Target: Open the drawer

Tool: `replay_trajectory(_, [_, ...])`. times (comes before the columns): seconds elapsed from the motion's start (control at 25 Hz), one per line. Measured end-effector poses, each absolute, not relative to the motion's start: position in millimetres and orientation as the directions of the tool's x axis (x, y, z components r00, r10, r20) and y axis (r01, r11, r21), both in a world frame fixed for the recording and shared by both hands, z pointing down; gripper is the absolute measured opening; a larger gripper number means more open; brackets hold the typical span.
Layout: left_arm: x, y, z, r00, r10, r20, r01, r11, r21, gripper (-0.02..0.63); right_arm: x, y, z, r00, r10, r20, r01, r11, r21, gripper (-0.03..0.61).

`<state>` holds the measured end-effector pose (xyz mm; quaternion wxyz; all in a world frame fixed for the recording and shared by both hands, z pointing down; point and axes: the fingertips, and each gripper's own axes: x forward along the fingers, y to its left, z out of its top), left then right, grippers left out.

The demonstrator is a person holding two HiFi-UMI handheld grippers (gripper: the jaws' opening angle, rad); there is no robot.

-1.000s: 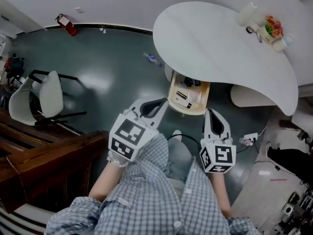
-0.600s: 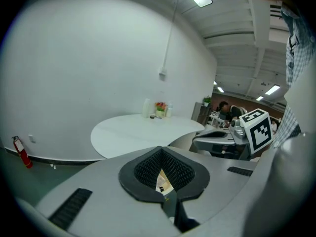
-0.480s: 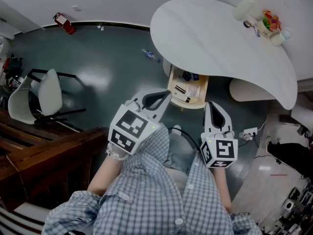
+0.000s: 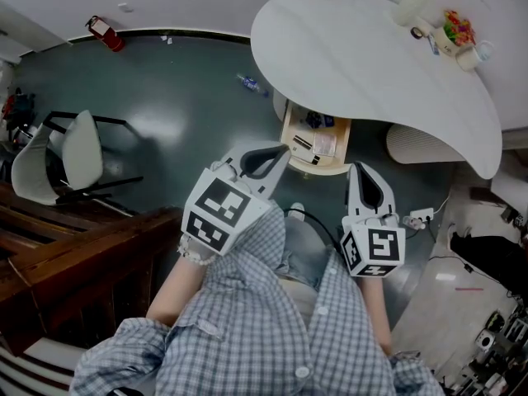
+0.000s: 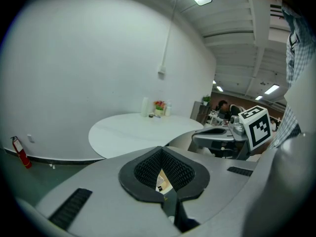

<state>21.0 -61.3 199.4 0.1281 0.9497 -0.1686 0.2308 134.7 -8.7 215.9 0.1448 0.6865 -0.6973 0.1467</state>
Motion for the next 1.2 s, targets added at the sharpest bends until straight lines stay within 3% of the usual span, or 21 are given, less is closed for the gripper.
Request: replay_trajectory(1.2, [18.1,-54.7,204.1,0.832,-0.266,0.486,-0.387,-0.907,0.167,0.003,131.8,-1.5,232.9,-0.042,-0.891,0.452,-0.999,0.047,0.001,0.009])
